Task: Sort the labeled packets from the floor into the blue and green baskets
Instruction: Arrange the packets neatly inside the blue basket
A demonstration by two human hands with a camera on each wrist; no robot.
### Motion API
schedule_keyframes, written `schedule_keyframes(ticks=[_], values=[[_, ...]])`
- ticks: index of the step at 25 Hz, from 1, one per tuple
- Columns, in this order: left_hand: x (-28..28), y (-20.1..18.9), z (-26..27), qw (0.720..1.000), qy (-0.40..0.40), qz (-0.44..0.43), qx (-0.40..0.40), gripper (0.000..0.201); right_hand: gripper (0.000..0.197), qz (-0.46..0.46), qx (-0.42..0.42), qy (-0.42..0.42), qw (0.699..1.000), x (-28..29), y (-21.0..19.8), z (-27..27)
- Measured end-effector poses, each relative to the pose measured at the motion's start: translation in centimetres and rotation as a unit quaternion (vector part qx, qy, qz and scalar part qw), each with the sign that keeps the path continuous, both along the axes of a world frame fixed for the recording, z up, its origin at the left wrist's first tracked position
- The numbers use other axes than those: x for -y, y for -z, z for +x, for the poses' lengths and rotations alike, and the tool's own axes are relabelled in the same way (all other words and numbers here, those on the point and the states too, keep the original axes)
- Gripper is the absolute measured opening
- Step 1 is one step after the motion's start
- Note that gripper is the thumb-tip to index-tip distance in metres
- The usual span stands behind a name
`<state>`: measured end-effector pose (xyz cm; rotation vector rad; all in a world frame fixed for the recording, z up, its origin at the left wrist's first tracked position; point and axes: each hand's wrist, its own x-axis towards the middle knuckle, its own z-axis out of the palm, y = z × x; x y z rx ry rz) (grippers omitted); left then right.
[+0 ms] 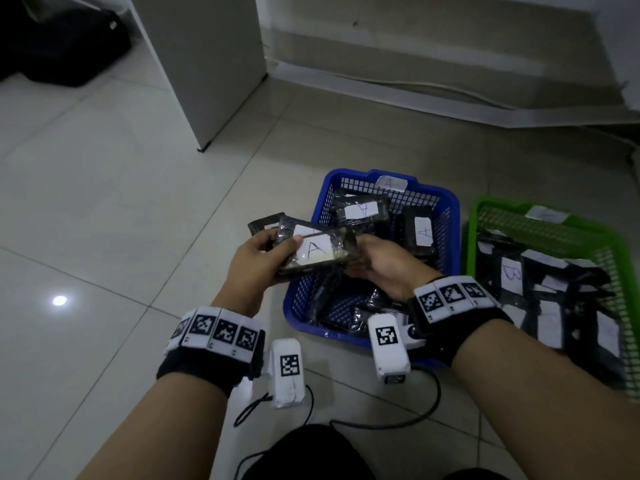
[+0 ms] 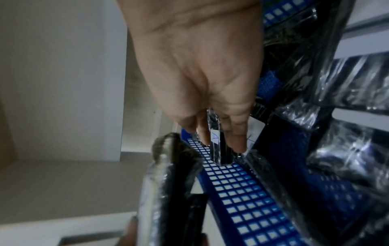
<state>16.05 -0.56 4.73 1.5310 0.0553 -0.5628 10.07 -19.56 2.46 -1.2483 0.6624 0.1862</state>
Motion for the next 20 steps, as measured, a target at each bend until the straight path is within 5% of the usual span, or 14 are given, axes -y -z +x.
schedule_keyframes(ticks=[4, 8, 14, 18, 20], values=[[-2.1, 0.7, 0.6, 1.0, 0.016, 0.015, -0.02, 0.024, 0.026, -0.218, -0.103, -0.237, 0.941, -1.8, 2.2, 0.8], [-2.7, 1.3, 0.8, 1.0, -0.011, 0.005, -0.019, 0.024, 0.013, -0.198, -0.033, -0.129, 0.971, -2.0, 3.1, 0.8], [-2.7, 1.3, 1.1, 1.0, -0.022, -0.006, -0.014, 0.026, 0.039, -0.256, -0.053, -0.133, 0.956, -1.5, 4.1, 1.4], [-2.3, 1.2, 0.9, 1.0, -0.009, -0.005, -0.011, 0.026, 0.027, -0.449, -0.111, -0.233, 0.855, -1.5, 4.4, 2.0], [-2.0, 1.2, 0.8, 1.0, -0.004, -0.006, -0.01, 0.026, 0.014, -0.467, -0.1, -0.302, 0.825, -1.7, 3.2, 1.6]])
